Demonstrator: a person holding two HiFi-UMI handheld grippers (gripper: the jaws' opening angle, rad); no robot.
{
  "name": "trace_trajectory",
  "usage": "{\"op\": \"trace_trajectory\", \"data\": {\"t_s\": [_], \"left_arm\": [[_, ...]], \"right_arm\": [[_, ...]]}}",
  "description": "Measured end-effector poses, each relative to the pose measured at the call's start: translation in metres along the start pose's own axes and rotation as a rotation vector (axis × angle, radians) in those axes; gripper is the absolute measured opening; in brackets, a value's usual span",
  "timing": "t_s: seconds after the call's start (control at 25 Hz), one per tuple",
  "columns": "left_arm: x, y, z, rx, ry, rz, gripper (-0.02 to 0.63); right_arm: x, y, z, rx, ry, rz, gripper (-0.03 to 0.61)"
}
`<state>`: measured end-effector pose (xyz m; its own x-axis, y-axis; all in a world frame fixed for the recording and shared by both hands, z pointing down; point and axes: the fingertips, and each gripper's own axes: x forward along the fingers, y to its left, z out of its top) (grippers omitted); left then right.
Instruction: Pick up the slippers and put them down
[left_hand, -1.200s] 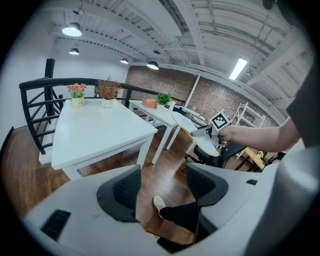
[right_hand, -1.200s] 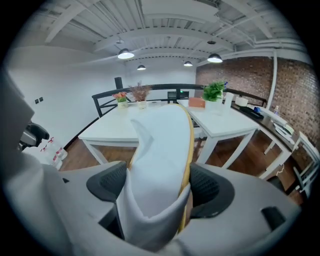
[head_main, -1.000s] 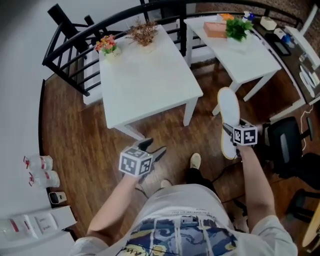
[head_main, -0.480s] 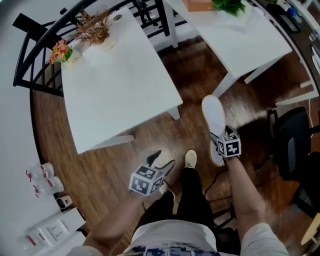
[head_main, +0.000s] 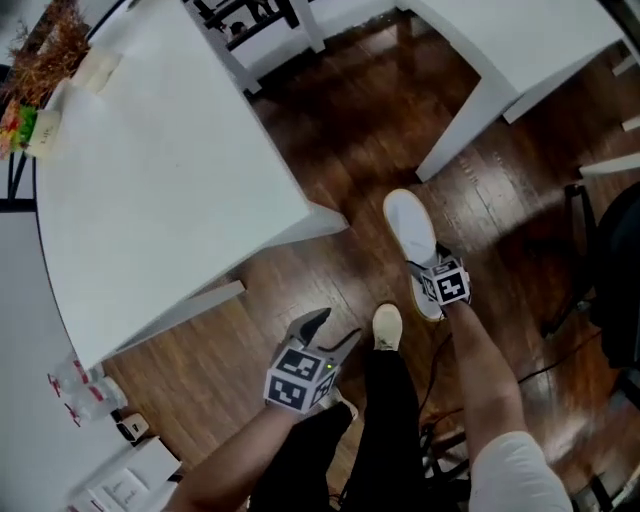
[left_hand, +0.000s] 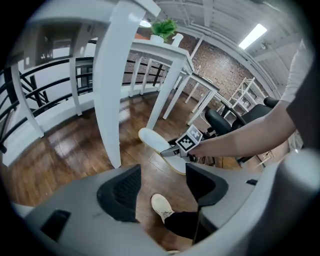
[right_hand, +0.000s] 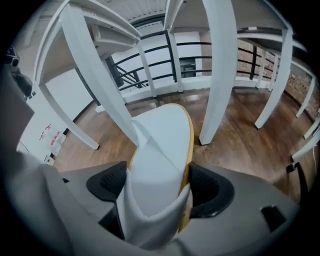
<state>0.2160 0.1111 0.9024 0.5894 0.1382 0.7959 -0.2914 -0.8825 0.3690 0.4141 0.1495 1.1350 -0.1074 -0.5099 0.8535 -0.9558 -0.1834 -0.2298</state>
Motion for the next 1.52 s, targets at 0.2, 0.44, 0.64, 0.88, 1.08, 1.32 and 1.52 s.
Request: {"op": "trace_trajectory", "data": {"t_s": [0.2,0.44,0.64,0.88,1.08,1.32,1.52], "left_arm": [[0.088,0.031,-0.043,0.027,0.007,-0.019,0.285],[0.154,0.052,-0.107,-0.016,0.025,-0.074,0.285],[0.174,0.067,-0.139,-0.016,0.054,-0.079,0.285],[0.139,0.049,-0.118,-0.027,0.041,-0.074,0.285],[0.061,0.016,-0.084,-0.03,0.031,-0.078,0.285],[-0.089,-0.024,-0.045,-0.015,-0.018,-0.056,0.285],[-0.242,-0.062,-0.029,-0.039,-0.119,-0.025,0.285]], "right_arm": [[0.11,-0.034,-0.072,-0.002,0.026,-0.01,0.408],[0.209,-0.052,-0.151,-0.023,0.094,-0.023,0.415],[0.228,-0.059,-0.166,0.001,0.073,-0.054,0.43],[0.167,-0.033,-0.147,0.05,0.042,-0.027,0.445],[0.061,0.02,-0.11,0.081,0.035,0.016,0.443],[-0.126,0.106,-0.032,0.111,-0.041,0.008,0.442],[-0.294,0.219,0.031,0.076,-0.092,0.068,0.376]]}}
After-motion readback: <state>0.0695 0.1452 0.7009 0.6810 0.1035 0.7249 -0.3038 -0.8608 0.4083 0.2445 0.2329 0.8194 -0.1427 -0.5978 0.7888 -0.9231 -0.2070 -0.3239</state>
